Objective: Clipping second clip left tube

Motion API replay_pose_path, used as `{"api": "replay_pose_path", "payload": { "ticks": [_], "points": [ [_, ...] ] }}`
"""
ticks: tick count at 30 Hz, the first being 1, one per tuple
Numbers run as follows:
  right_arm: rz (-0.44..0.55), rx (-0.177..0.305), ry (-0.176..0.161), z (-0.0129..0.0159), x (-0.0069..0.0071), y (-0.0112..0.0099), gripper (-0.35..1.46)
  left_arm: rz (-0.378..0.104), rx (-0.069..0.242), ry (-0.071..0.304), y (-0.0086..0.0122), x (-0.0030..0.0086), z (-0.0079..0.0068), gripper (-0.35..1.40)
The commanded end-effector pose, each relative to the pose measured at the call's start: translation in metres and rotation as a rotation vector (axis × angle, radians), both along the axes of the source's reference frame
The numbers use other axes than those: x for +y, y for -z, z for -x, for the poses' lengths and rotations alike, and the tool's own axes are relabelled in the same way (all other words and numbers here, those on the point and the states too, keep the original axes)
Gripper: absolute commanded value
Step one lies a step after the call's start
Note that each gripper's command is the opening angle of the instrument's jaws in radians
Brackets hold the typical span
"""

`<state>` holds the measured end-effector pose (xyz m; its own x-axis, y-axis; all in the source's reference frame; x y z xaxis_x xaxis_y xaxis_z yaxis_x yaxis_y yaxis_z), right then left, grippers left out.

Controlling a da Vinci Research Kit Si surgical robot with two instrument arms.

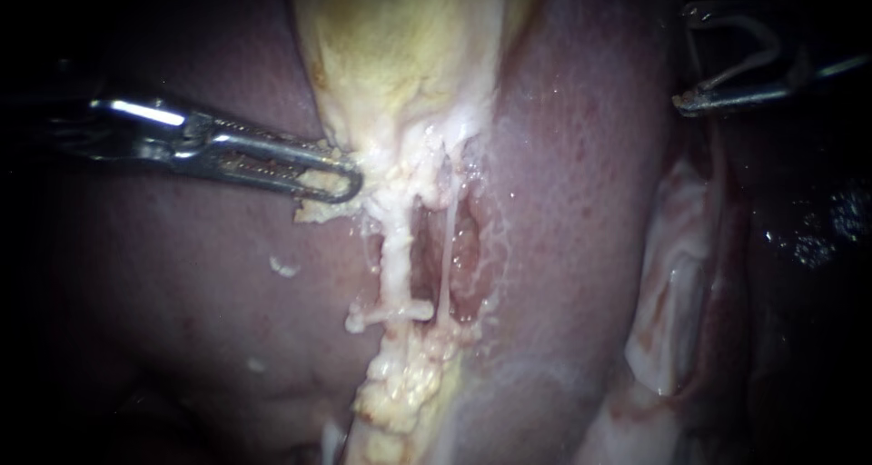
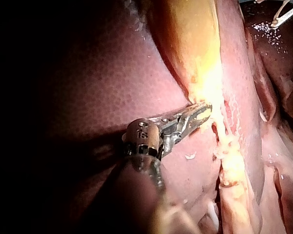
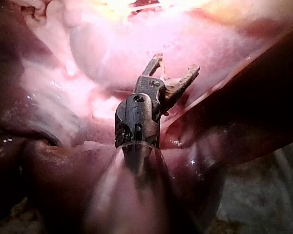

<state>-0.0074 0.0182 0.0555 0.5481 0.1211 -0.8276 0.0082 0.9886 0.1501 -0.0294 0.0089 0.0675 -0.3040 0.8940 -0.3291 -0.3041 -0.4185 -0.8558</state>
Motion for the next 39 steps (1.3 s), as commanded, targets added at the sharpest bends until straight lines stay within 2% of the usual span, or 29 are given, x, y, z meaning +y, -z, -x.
{"api": "replay_pose_path", "payload": {
  "ticks": [1, 4, 7, 11, 18, 21, 24, 27, 30, 34, 39],
  "points": [
    [0.000, 0.000, 0.000, 0.0000, 0.0000, 0.0000, 0.50, 0.000, 0.000, 0.000, 0.0000, 0.0000, 0.0000, -0.35],
    [0.001, 0.002, -0.002, 0.0000, 0.0000, 0.0000, 0.50, -0.007, -0.001, 0.000, 0.0003, 0.0000, -0.0004, -0.35],
    [0.001, 0.002, -0.002, 0.0000, 0.0000, 0.0000, 0.50, -0.013, -0.001, 0.002, 0.0010, 0.0003, -0.0015, -0.35],
    [0.001, 0.002, -0.002, 0.0000, 0.0000, 0.0000, 0.50, -0.011, 0.009, 0.016, 0.0025, 0.0015, -0.0036, -0.35],
    [0.001, 0.002, -0.002, 0.0000, 0.0000, 0.0000, 0.50, -0.014, -0.020, 0.073, 0.0063, 0.0045, -0.0082, -0.35],
    [0.001, 0.002, -0.002, 0.0000, 0.0000, 0.0001, 0.50, -0.018, -0.024, 0.096, 0.0077, 0.0054, -0.0093, -0.35],
    [0.001, 0.002, -0.002, -0.0001, -0.0001, 0.0001, 0.50, -0.022, -0.028, 0.103, 0.0085, 0.0056, -0.0095, -0.35],
    [-0.004, 0.010, 0.005, -0.0005, -0.0003, 0.0003, 0.50, -0.021, -0.025, 0.107, 0.0087, 0.0052, -0.0092, -0.35],
    [-0.011, 0.031, 0.026, -0.0011, -0.0009, 0.0005, 0.50, -0.020, -0.023, 0.110, 0.0088, 0.0049, -0.0089, -0.35],
    [-0.067, 0.056, 0.026, -0.0028, -0.0024, 0.0007, 0.50, -0.018, -0.020, 0.114, 0.0089, 0.0048, -0.0087, -0.35],
    [-0.173, 0.083, 0.010, -0.0055, -0.0049, 0.0003, 0.49, -0.019, -0.022, 0.111, 0.0087, 0.0046, -0.0085, -0.35]
  ]
}}
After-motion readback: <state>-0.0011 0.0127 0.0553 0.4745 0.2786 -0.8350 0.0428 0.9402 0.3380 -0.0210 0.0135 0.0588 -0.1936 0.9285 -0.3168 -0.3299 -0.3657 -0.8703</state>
